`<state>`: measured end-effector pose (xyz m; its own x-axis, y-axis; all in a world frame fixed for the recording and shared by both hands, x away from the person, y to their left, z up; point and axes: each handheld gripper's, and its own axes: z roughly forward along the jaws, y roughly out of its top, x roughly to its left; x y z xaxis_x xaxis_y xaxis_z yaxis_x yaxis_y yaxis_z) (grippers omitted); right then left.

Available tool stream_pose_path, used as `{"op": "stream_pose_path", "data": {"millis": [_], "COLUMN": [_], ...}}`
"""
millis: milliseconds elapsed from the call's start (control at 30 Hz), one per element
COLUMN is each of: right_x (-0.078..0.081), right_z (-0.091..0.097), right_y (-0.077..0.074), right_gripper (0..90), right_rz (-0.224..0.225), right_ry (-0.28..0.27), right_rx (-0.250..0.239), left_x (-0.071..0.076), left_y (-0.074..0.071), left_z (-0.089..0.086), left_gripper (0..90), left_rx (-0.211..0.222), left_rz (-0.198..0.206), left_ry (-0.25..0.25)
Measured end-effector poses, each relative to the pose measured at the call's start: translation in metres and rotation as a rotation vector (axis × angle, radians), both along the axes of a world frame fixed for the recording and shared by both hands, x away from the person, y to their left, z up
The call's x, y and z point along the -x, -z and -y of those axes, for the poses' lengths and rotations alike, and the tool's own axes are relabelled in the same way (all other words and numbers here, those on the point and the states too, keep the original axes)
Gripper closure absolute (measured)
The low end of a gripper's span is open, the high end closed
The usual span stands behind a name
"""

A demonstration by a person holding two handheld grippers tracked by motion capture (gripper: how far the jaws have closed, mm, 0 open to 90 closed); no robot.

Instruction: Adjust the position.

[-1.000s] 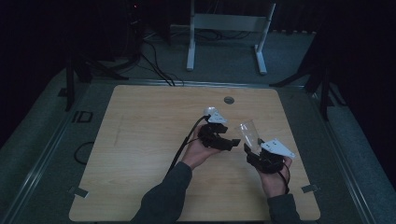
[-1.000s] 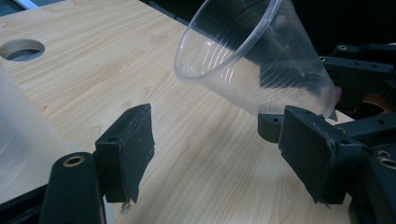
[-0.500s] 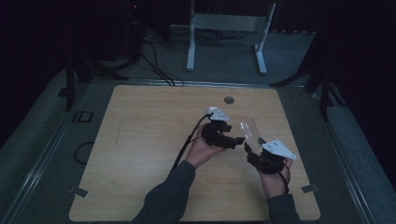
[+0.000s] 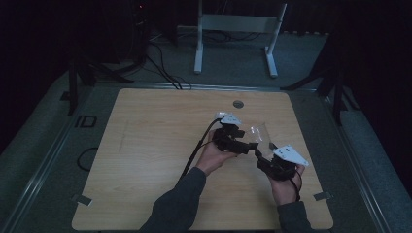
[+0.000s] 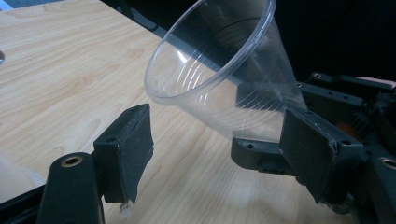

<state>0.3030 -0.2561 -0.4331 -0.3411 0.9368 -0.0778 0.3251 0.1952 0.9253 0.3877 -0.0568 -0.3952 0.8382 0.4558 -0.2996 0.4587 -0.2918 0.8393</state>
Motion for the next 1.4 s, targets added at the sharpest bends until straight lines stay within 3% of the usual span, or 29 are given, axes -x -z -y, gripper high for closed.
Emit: {"op": "stream_pose_path", "data": {"millis": [1033,1267,1400], "right_x": [0.0,0.0,0.0], "right_z": [-0.001,-0.002,-0.004], "right_y": [0.004,0.006,0.007], "right_gripper": [41.3,41.3,41.3], "right_rz": [0.023,0.02,0.016], "right_ry": [0.041,0.036,0.023], "right_rx": [-0.065,-0.072,-0.069], "left_x": [-0.002,-0.007,-0.011], "left_y": [0.005,0.008,0.012], "left_z": [0.023,0.026,0.027], "left_gripper": [22.2,21.2,21.2], "left_rx": [0.134,0.191,0.244], "left_rz": [-0.078,-0.121,-0.151], "left_ry": [-0.007,-0.032,-0.052]}}
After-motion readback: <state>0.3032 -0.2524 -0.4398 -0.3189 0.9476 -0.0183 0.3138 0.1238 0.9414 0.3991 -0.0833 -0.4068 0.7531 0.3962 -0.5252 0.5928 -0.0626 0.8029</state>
